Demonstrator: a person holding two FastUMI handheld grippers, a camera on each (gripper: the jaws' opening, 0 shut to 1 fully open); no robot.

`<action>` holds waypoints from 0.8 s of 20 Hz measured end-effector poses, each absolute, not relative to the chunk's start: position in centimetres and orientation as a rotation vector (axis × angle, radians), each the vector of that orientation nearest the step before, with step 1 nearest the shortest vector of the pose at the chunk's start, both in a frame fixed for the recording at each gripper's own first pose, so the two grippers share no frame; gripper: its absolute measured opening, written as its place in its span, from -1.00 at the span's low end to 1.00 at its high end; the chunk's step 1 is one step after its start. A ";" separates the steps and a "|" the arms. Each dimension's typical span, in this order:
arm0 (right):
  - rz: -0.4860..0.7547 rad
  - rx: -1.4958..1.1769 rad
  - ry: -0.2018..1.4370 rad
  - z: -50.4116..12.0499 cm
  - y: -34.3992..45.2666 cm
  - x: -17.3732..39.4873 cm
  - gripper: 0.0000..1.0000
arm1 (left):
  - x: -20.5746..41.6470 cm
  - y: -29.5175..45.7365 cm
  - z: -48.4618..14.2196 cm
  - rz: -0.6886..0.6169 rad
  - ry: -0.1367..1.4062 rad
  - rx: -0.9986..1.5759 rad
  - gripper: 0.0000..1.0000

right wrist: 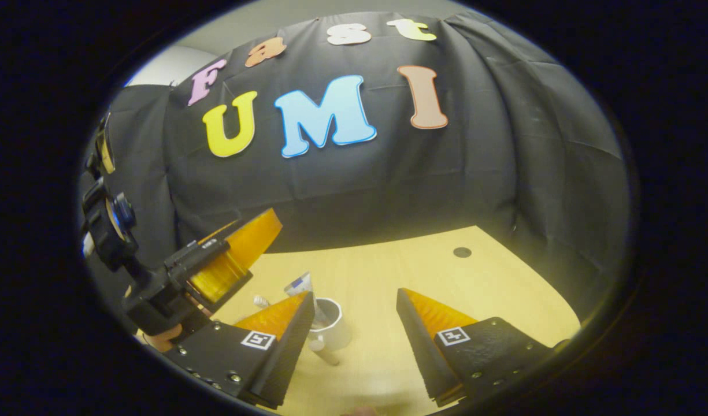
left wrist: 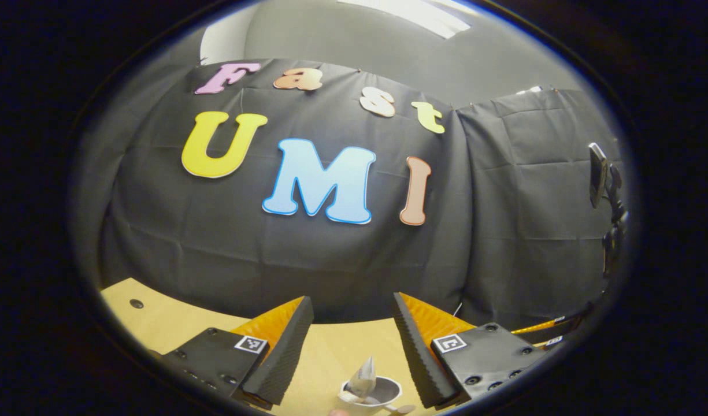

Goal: Put the toothbrush and toothpaste on the desktop into the cup, then pick up the cup and place it on the coaster on the desktop.

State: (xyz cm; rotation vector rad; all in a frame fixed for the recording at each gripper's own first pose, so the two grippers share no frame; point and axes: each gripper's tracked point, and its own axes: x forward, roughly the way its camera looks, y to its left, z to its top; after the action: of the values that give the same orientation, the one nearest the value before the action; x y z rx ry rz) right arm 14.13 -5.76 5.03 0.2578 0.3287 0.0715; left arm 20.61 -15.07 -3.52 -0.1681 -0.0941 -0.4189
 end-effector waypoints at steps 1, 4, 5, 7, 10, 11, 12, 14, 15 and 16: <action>0.082 0.247 0.341 4.7 -5.2 14.2 0.67 | 20.5 -14.5 -3.3 -0.411 -0.093 -0.167 0.77; 0.107 0.213 0.388 3.2 -3.3 14.4 0.72 | 20.3 -13.1 -3.1 -0.390 -0.092 -0.157 0.77; 0.114 0.203 0.416 2.7 -2.6 14.8 0.72 | 20.2 -12.7 -3.0 -0.386 -0.091 -0.157 0.77; 0.125 0.187 0.468 1.4 -1.3 15.2 0.72 | 20.0 -11.6 -2.6 -0.373 -0.096 -0.154 0.77; 0.140 0.167 0.558 -0.9 0.5 15.8 0.72 | 19.7 -10.1 -2.3 -0.349 -0.097 -0.129 0.69; 0.143 0.163 0.588 -1.6 0.7 16.1 0.72 | 19.7 -9.6 -2.3 -0.342 -0.094 -0.125 0.70; 0.148 0.155 0.623 -2.4 0.9 16.7 0.72 | 19.6 -9.3 -2.2 -0.338 -0.091 -0.126 0.81; 0.147 0.131 0.663 -3.3 1.4 18.1 0.72 | 19.4 -8.5 -2.0 -0.330 -0.088 -0.133 0.83; 0.145 0.115 0.682 -3.1 1.7 18.4 0.72 | 19.3 -8.1 -1.9 -0.323 -0.088 -0.132 0.83; 0.144 0.108 0.696 -3.1 2.1 18.4 0.72 | 19.2 -7.7 -1.9 -0.316 -0.086 -0.126 0.82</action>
State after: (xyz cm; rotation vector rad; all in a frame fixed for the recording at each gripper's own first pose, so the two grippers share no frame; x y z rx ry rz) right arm 18.41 2.13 -3.07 0.1078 0.6964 0.1445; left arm 19.23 -7.73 -1.89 -0.1258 -0.0861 -0.3156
